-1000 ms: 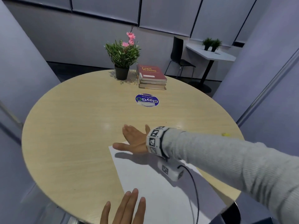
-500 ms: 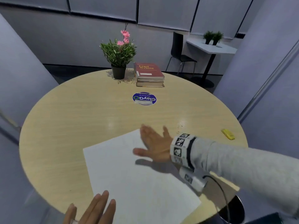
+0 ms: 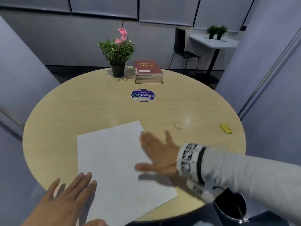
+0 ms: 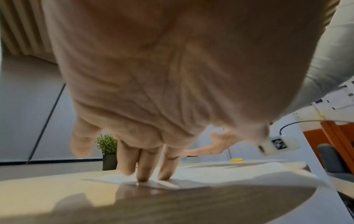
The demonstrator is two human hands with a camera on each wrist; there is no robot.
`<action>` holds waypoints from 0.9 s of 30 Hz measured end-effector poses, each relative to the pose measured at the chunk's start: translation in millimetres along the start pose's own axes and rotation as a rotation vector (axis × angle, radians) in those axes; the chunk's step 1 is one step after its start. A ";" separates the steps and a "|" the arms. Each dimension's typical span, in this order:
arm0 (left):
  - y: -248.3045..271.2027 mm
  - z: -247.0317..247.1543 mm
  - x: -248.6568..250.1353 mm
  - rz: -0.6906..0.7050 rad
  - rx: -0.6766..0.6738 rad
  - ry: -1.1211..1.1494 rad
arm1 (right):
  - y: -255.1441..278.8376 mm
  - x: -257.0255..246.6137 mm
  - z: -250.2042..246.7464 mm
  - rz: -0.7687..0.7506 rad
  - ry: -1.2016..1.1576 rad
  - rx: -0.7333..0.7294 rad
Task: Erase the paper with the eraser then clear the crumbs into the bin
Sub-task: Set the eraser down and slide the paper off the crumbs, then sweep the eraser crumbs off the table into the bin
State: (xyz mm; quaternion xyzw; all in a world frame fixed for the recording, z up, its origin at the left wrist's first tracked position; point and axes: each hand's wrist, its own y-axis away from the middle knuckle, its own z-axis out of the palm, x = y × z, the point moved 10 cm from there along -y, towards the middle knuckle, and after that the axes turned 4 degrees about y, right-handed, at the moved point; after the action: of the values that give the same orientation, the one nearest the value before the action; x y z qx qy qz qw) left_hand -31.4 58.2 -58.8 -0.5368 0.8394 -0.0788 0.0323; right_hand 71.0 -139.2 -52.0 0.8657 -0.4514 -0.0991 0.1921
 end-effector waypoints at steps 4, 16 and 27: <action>-7.8 4.3 -6.6 -0.042 -0.141 -0.062 | 30.6 -53.2 30.7 -0.209 -0.011 -0.120; -34.3 4.2 -34.4 -0.026 -0.434 -0.180 | 86.1 -43.7 45.8 -0.304 0.020 -0.084; -68.0 4.1 -70.6 -0.098 -0.657 -0.258 | 104.1 123.4 50.3 0.042 0.031 0.074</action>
State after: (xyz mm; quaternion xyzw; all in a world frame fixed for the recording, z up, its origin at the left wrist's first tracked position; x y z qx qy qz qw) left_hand 59.9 93.9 -53.6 -0.5639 0.7821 0.2623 -0.0403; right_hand 46.9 -306.6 -53.4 0.8640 -0.4700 -0.0646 0.1688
